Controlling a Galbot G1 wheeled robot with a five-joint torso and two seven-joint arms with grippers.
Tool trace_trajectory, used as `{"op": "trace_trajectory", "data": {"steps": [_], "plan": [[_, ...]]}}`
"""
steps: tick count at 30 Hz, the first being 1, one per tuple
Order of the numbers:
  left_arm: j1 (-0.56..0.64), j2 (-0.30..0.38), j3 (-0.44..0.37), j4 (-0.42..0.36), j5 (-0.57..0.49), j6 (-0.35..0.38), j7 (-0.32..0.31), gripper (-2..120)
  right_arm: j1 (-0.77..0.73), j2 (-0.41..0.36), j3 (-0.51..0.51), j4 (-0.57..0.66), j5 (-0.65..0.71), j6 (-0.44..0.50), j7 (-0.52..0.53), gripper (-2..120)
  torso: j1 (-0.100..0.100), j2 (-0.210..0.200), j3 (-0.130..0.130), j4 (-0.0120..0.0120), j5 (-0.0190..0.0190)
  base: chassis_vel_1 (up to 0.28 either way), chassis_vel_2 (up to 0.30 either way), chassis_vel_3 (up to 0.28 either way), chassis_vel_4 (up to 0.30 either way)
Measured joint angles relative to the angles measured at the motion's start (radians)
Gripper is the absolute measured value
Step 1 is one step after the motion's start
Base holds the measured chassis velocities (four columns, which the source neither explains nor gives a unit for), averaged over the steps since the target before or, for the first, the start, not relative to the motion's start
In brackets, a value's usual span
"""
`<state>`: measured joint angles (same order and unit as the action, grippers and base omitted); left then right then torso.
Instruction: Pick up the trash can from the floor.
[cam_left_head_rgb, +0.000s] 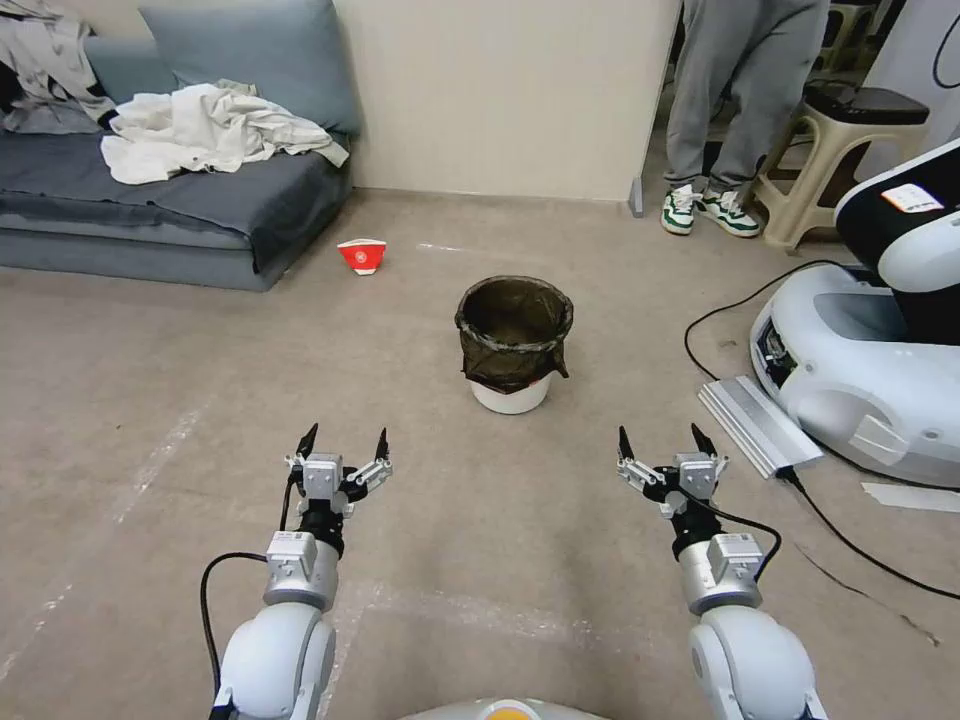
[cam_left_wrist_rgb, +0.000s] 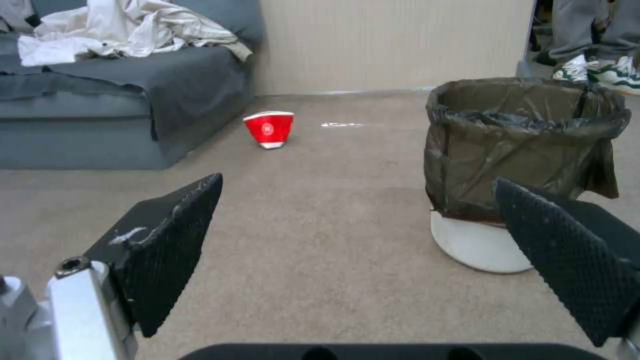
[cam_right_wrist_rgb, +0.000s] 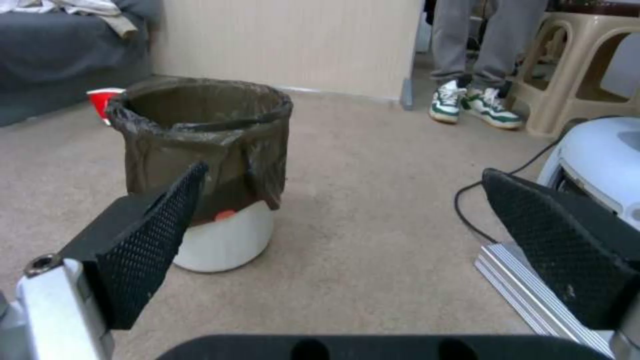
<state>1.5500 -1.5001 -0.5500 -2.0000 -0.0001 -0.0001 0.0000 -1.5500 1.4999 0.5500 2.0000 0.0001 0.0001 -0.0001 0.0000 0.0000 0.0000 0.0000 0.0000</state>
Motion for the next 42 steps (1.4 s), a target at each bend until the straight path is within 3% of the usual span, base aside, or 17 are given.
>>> {"op": "trace_trajectory", "data": {"steps": [17, 21, 29, 33, 34, 35, 42], "plan": [[0.0, 0.0, 0.0, 0.0, 0.0, 0.0, 0.0, 100, -0.004, 0.001, 0.002, 0.003, 0.001, -0.002, 0.0, 100, 0.0, 0.0, 0.0, 0.0, 0.0, 0.0, 0.0, 0.0, 0.0], [0.009, 0.002, -0.003, -0.024, -0.014, 0.017, 0.0, 100, -0.043, 0.014, 0.029, 0.071, 0.019, -0.034, -0.003, 100, 0.0, 0.0, 0.0, -0.0001, -0.0004, 0.0, 0.0, 0.0, 0.0], [0.105, 0.026, -0.048, -0.268, -0.182, 0.216, -0.003, 100, -0.19, 0.064, 0.127, 0.319, 0.089, -0.157, -0.015, 100, 0.0, 0.0, 0.0, 0.0, -0.0001, 0.0, 0.0, 0.0, 0.0], [0.124, 0.031, -0.056, -0.313, -0.214, 0.247, -0.003, 100, -0.216, 0.073, 0.145, 0.362, 0.102, -0.174, -0.019, 100, 0.0, 0.0, 0.0, -0.0001, -0.0001, 0.0, 0.0, 0.0, 0.0], [0.16, 0.048, -0.061, -0.344, -0.247, 0.215, -0.001, 100, -0.261, 0.091, 0.164, 0.377, 0.147, -0.075, -0.05, 100, 0.0, 0.0, 0.0, -0.0001, 0.0003, 0.0, 0.0, 0.0, 0.0], [0.166, 0.05, -0.062, -0.344, -0.25, 0.2, 0.002, 100, -0.264, 0.093, 0.165, 0.373, 0.154, -0.047, -0.057, 100, 0.0, 0.0, 0.0, 0.0001, -0.0003, 0.0, 0.0, 0.0, 0.0], [0.172, 0.052, -0.06, -0.325, -0.251, 0.157, 0.006, 100, -0.265, 0.094, 0.151, 0.35, 0.17, 0.019, -0.07, 100, 0.0, 0.0, 0.0, 0.0001, 0.0, 0.0, 0.0, 0.0, 0.0]]}}
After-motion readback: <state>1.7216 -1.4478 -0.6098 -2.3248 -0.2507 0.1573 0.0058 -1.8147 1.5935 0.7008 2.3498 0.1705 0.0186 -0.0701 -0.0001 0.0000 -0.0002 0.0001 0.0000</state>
